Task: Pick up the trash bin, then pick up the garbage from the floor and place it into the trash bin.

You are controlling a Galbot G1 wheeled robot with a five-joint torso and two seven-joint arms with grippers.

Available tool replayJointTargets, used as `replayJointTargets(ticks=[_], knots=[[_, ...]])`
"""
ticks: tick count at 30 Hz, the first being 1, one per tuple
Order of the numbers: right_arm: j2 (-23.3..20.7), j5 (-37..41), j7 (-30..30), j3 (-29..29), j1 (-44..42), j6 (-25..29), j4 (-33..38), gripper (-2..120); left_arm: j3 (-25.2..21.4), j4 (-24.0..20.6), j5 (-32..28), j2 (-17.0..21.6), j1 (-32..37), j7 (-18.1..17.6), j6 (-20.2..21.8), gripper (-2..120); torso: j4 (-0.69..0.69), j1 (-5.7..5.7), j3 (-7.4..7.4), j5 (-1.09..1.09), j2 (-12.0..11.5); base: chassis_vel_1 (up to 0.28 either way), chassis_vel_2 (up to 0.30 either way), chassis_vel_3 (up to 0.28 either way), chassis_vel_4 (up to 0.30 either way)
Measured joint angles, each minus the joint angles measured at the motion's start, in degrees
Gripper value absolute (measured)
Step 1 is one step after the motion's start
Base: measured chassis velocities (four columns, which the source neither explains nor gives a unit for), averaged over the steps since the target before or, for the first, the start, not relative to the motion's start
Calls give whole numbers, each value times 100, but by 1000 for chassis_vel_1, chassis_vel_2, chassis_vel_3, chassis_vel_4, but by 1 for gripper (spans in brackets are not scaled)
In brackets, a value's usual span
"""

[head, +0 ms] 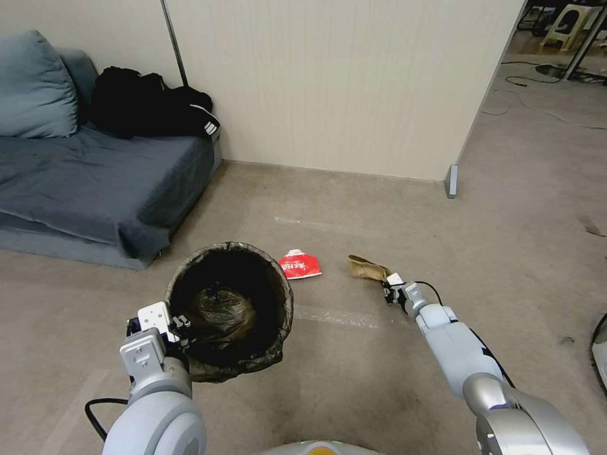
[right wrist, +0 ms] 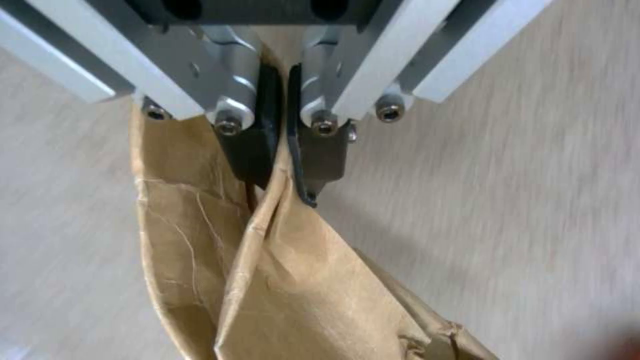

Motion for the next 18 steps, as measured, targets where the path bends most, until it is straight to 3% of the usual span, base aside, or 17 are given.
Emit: replayJointTargets(ticks=[4, 8, 9, 12, 13, 17, 18], knots=[[-21, 633, 101, -104, -282, 123, 669, 0, -5, 73, -37, 25, -50, -3, -5, 0, 0, 1, 0, 2, 0, 0, 0, 0, 0], [-179, 1687, 202, -432, -1095, 42, 2458, 0, 4, 219, -158, 107, -128, -11, -5, 0, 1, 1, 0, 1, 0, 0, 0, 0, 0], [-179, 1687, 202, -432, -1095, 42, 2458, 0, 4, 219, -158, 107, -128, -11, -5, 0, 1, 1, 0, 1, 0, 0, 0, 0, 0], [-368, 2316, 243, -636, -1807, -184, 4295, 0, 22, 309, -303, 185, -194, -23, 11, 0, -3, 0, 0, 1, 0, 0, 0, 0, 0], [-368, 2316, 243, -636, -1807, -184, 4295, 0, 22, 309, -303, 185, -194, -23, 11, 0, -3, 0, 0, 1, 0, 0, 0, 0, 0], [-656, 3063, 224, -987, -2431, -339, 6280, 0, 71, 411, -416, 250, -289, -35, 33, 0, 0, 0, 0, 2, 0, 0, 0, 0, 0], [-656, 3063, 224, -987, -2431, -339, 6280, 0, 71, 411, -416, 250, -289, -35, 33, 0, 0, 0, 0, 2, 0, 0, 0, 0, 0]])
